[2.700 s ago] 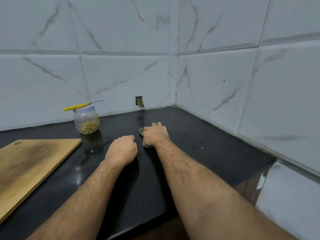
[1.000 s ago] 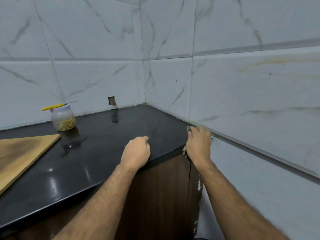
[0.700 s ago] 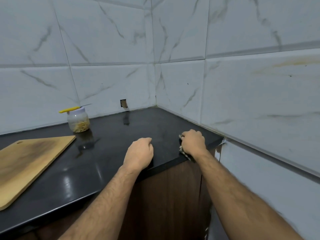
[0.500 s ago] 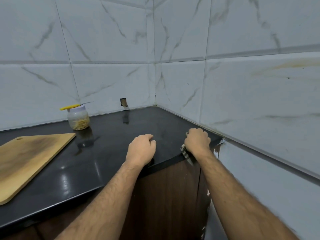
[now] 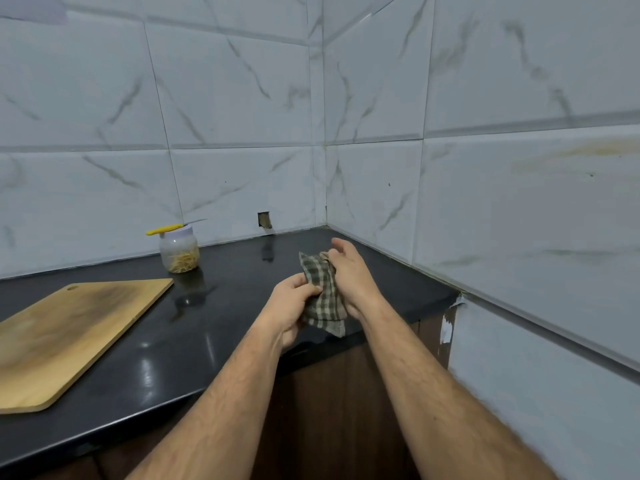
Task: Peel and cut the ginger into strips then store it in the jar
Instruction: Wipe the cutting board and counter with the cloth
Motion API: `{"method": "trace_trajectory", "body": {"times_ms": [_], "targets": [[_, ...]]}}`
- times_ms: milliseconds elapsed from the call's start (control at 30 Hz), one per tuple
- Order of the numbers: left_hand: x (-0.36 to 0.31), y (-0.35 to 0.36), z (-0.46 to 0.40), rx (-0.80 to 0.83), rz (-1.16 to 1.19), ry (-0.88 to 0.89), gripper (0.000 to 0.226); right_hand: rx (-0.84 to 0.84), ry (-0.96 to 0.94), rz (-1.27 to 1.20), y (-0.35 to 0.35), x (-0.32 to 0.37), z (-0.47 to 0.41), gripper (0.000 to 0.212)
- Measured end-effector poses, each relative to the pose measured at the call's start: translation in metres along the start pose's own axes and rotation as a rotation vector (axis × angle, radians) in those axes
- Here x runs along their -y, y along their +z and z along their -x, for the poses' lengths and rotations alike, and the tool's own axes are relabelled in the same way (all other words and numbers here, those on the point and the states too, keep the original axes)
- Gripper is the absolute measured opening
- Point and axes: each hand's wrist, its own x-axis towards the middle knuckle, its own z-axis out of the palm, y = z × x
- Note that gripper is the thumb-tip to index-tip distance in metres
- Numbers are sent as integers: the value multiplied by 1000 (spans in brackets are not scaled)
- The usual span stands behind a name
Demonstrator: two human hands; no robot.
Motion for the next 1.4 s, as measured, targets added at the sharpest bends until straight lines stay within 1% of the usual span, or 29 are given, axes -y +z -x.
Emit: {"method": "trace_trajectory", "body": {"times_ms": [67,100,133,167,200,233,300,333,433,500,600,767,867,933,1033,1100,1200,1300,1400], "targets": [[2,-1,-8,-47,30,25,25,25,143,-5,-10,-4,-6,57],[2,-1,-13,-55,44,37,26,85,250,6,-17,-4,-8,62],[3,0,-18,-57,57,42,26,163,352,15,-23,-4,-10,61],[3,1,-24,-62,65,45,25,241,425,3,-29,-4,-12,54],[4,3,-31,-75,54,51,25,277,460,-15,-34,-6,-17,45],[4,4,-39,-95,18,58,24,262,457,-29,-37,-7,-22,34],[7,9,-55,-123,-83,55,21,149,394,-29,-45,-14,-38,15],[9,12,-63,-127,-127,46,19,89,351,-19,-49,-16,-46,12],[16,24,-90,-110,-163,-15,18,-7,278,67,-67,-23,-73,15],[23,36,-110,-106,-182,-56,21,-35,255,206,-83,-29,-93,8],[35,58,-136,-74,-193,-100,30,-85,246,392,-108,-39,-121,23],[49,89,-169,-51,-244,-112,34,-140,225,748,-137,-49,-152,15],[58,96,-185,-27,-359,-123,29,-175,215,971,-139,-55,-158,18],[60,96,-190,-63,-450,-96,25,-200,170,1122,-134,-55,-154,13],[52,88,-184,-177,-607,12,21,-265,61,1319,-121,-46,-142,20],[41,79,-170,-207,-624,63,24,-258,-8,1312,-105,-36,-135,19],[23,49,-144,-275,-620,104,28,-124,-105,1163,-64,-21,-121,21],[1,1,-110,-388,-649,136,31,-1,-192,1040,-11,-5,-97,21],[-23,-49,-66,-487,-732,145,31,120,-211,931,44,5,-70,18]]}}
